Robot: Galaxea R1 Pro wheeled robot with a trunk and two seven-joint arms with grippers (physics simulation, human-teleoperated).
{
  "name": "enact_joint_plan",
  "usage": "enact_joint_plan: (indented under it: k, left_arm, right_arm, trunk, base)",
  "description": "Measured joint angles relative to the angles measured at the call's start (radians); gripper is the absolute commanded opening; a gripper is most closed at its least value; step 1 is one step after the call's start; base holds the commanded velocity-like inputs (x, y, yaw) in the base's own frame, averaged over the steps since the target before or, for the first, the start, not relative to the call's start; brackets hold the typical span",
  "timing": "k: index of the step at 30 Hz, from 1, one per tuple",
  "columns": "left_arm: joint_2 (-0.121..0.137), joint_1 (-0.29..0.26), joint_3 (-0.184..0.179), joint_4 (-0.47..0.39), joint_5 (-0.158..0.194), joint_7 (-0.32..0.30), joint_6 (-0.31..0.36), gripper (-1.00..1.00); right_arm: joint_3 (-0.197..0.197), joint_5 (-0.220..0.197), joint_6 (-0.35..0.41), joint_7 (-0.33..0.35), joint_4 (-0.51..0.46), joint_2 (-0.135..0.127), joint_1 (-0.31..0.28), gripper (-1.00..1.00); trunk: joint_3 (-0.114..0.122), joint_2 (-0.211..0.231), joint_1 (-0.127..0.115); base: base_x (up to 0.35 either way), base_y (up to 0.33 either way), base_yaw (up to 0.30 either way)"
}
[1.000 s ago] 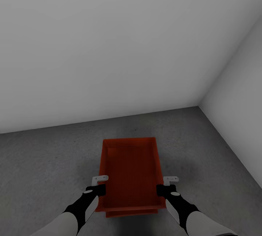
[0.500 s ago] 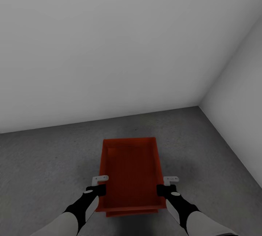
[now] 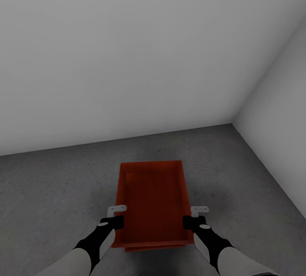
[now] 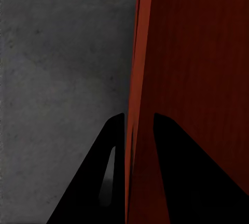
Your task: Move the two storage containers from the living room to the garage. In the garage, place one container on the floor and stack the other container on top of it (either order is fine).
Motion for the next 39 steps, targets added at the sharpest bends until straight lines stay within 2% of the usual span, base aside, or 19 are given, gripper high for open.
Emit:
enact_joint_plan:
  k: [14,39]
  left_arm:
    - [-0.001,0.000,0.000,0.000,0.000,0.001,0.000,-1.00]
    - [-0.002,0.000,0.007,0.013,-0.003,-0.003,-0.015,-1.00]
  right_arm:
    - [0.000,0.000,0.000,0.001,0.000,-0.001,0.000,-1.00]
    - [0.006,-0.002,-0.001,0.000,0.001,-0.002,0.001,-1.00]
  trunk:
    - [0.003,0.000,0.000]
    - [0.004,0.000,0.000]
  base:
    - [0.000,0.000,0.151]
    - [0.000,-0.018,0.006]
